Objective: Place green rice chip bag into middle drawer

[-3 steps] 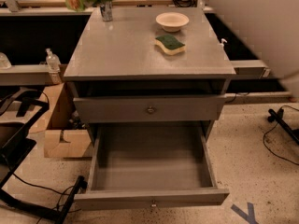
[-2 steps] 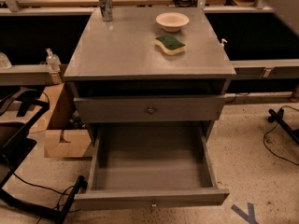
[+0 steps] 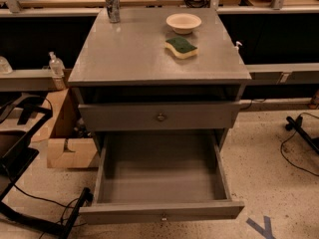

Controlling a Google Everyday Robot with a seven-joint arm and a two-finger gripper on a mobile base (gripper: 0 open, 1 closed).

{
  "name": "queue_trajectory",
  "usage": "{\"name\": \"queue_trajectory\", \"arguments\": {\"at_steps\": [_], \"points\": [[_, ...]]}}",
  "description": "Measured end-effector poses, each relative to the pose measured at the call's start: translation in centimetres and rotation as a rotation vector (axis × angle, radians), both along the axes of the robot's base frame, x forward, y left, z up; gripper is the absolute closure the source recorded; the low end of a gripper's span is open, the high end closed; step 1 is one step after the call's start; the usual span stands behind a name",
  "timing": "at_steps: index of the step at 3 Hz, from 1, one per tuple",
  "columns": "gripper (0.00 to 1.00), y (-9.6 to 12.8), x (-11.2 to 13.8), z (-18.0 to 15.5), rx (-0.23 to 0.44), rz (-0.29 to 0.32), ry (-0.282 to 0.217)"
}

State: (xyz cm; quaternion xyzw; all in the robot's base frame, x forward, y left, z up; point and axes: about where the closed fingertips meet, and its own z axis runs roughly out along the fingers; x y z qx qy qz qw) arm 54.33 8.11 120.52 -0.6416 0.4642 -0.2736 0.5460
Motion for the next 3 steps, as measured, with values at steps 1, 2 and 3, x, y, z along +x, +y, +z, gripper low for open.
{"name": "queue_trajectory", "arguments": {"at_steps": [1,2,3], "points": [[1.0,-0.8,0.6,-2.0,0.069,-0.023,0.042],[1.0,-3.7,2.0,-8.4,0.222,-0.1,0.158],[1.0,-6.5,2.7,-15.2,0.344,-0.185,0.272]]}}
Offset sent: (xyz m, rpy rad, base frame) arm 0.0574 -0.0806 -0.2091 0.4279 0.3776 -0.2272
